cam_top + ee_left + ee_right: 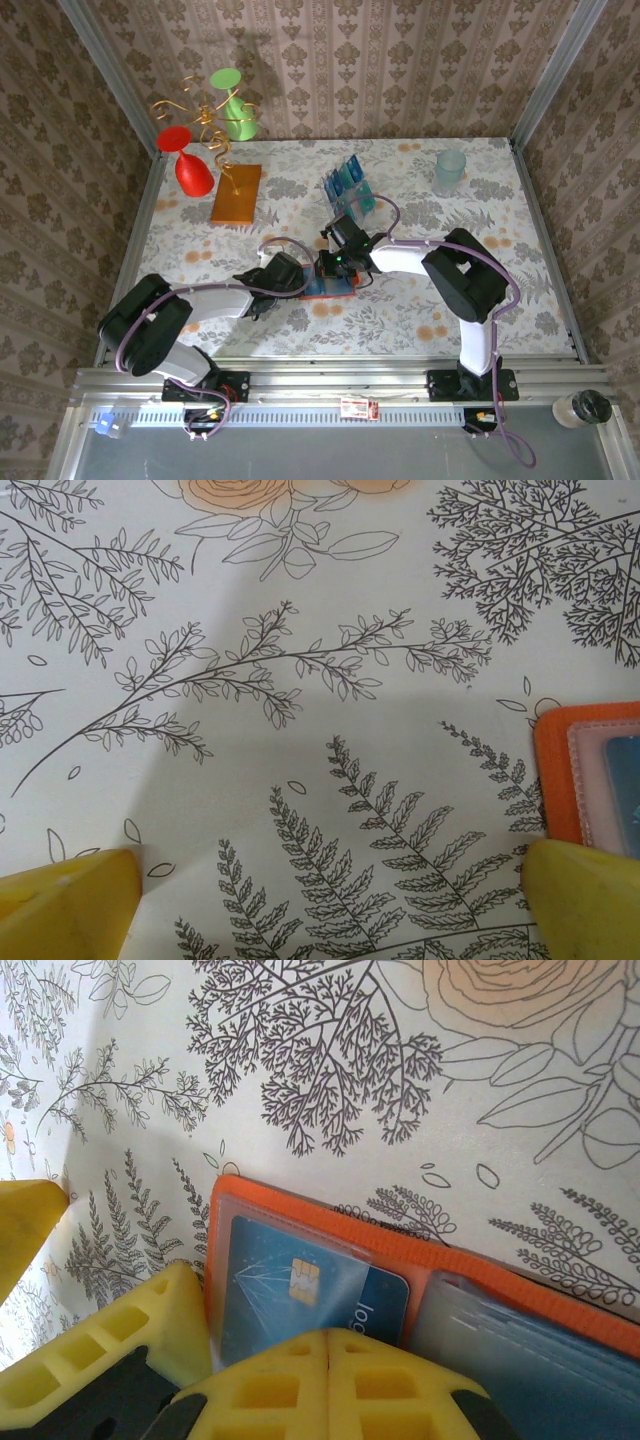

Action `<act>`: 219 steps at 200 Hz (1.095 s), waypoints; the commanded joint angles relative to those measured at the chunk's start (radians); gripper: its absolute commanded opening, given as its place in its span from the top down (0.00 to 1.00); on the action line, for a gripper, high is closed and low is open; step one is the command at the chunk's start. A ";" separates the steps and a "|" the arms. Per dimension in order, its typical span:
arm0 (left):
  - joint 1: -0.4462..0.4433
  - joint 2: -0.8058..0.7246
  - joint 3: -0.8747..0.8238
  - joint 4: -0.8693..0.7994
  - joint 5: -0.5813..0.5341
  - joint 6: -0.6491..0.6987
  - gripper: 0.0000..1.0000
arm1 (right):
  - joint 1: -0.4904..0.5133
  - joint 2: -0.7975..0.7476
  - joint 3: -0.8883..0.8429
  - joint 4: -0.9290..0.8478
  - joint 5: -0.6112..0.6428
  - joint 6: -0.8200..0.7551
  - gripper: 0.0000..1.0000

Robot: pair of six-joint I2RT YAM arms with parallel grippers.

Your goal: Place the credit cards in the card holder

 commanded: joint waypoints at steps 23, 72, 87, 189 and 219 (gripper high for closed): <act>0.010 0.028 -0.010 -0.007 0.047 0.020 0.00 | 0.000 -0.098 -0.006 -0.051 0.039 -0.030 0.94; 0.040 -0.040 -0.014 -0.044 0.041 0.038 0.00 | 0.000 -0.118 -0.030 -0.089 0.071 -0.064 0.94; 0.044 -0.042 -0.017 -0.046 0.044 0.040 0.00 | 0.001 -0.114 -0.038 -0.083 0.068 -0.063 0.95; 0.046 -0.013 -0.033 -0.058 0.019 0.017 0.00 | 0.024 -0.084 -0.066 -0.070 0.054 -0.060 0.96; 0.047 -0.013 -0.031 -0.061 0.016 0.017 0.00 | 0.029 -0.065 -0.060 -0.074 0.058 -0.060 0.97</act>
